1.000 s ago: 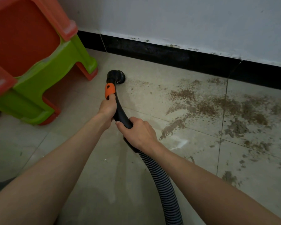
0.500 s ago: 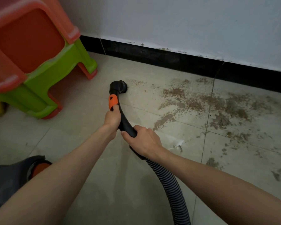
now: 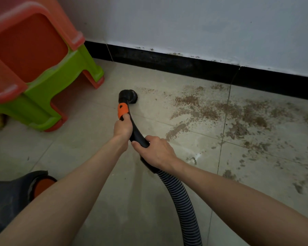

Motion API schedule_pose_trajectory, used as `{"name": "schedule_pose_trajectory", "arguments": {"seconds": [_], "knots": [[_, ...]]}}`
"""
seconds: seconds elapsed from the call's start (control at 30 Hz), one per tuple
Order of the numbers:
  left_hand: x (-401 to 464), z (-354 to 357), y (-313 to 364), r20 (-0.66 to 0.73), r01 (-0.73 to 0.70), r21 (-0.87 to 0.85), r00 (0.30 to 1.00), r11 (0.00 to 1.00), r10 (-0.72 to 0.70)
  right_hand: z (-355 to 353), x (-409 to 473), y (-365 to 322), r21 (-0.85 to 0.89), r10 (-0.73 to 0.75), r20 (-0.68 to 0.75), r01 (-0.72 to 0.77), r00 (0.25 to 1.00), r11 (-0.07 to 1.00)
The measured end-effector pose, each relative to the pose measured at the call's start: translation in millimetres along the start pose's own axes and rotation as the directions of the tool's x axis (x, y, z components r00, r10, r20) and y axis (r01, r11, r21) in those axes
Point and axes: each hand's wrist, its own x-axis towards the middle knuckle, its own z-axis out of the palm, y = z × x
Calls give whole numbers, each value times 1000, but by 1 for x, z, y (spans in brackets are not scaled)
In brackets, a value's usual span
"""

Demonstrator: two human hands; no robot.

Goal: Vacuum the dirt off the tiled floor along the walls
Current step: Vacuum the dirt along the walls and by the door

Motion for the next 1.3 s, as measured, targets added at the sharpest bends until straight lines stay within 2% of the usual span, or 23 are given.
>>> {"name": "schedule_pose_trajectory", "arguments": {"seconds": [0.23, 0.37, 0.57, 0.77, 0.93, 1.13, 1.3], "knots": [[29, -33, -8, -219, 67, -34, 973, 997, -72, 24, 30, -22, 32, -82, 118, 79, 990, 996], [47, -45, -1, -229, 83, -33, 969, 996, -88, 31, 49, -32, 41, -100, 141, 95, 985, 995], [60, -18, 25, -32, 32, -72, 999, 997, -34, 8, 69, -21, 43, -56, 34, 54, 998, 998], [46, 21, 30, 197, 44, -159, 980, 986, -12, -18, 54, 12, 72, -14, -76, 19, 997, 997], [26, 32, 16, 297, 91, -183, 954, 979, -33, -20, 26, 30, 82, -3, -80, 10, 997, 997], [7, 39, 25, 360, 65, -131, 933, 989, -14, -23, 8, 29, 10, 46, -144, -45, 989, 999], [-9, 52, 30, 481, 74, -88, 876, 993, -23, -38, -5, 41, -11, 91, -162, -94, 983, 995]]}}
